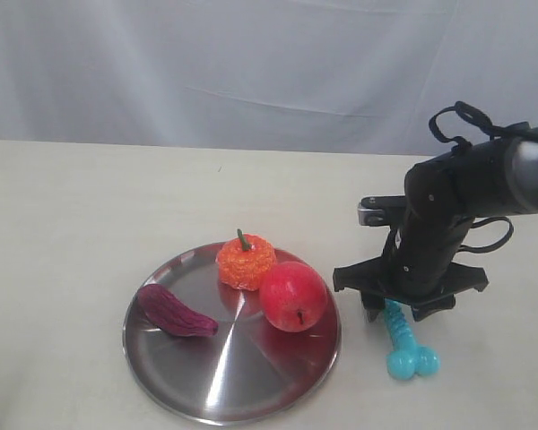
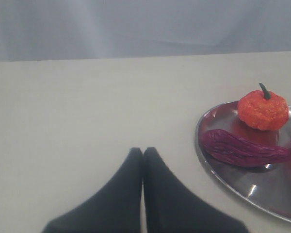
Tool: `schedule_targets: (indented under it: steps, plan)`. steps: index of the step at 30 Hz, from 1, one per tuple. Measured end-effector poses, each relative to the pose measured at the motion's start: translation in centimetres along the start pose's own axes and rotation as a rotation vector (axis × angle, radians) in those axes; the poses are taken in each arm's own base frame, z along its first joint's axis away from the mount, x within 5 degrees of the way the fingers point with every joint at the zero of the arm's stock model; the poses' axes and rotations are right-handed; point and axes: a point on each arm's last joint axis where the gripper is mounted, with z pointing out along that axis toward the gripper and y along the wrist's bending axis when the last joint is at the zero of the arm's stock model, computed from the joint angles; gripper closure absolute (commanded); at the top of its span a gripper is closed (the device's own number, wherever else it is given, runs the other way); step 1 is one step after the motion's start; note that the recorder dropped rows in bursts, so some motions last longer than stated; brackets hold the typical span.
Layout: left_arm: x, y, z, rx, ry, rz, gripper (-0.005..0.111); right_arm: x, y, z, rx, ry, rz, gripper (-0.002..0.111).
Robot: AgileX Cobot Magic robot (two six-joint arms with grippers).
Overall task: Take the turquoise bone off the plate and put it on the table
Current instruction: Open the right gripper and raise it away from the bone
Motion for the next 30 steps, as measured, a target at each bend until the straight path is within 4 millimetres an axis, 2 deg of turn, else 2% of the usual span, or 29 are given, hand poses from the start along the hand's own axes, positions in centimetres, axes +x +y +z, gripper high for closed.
schedule_targets:
  steps: [13,15,19,22,25,30]
  plan:
    - [0.0,0.0,0.0,0.000,0.000,0.000,0.107,-0.1,0.0,0.0,-0.003,-0.007,0.000,0.046]
    - [0.0,0.0,0.0,0.000,0.000,0.000,0.107,-0.2,0.0,-0.7,-0.011,-0.027,0.002,0.046]
    - [0.0,0.0,0.0,0.000,0.000,0.000,0.107,-0.2,-0.4,-5.4,-0.038,-0.118,0.000,0.047]
    - [0.0,0.0,0.0,0.000,0.000,0.000,0.107,0.8,-1.2,-9.5,-0.035,-0.145,-0.011,0.047]
    - [0.0,0.0,0.0,0.000,0.000,0.000,0.107,3.0,-2.5,-13.8,-0.009,-0.123,-0.041,0.047]
    - [0.0,0.0,0.0,0.000,0.000,0.000,0.107,6.8,-3.3,-18.5,-0.005,-0.172,-0.090,0.047]
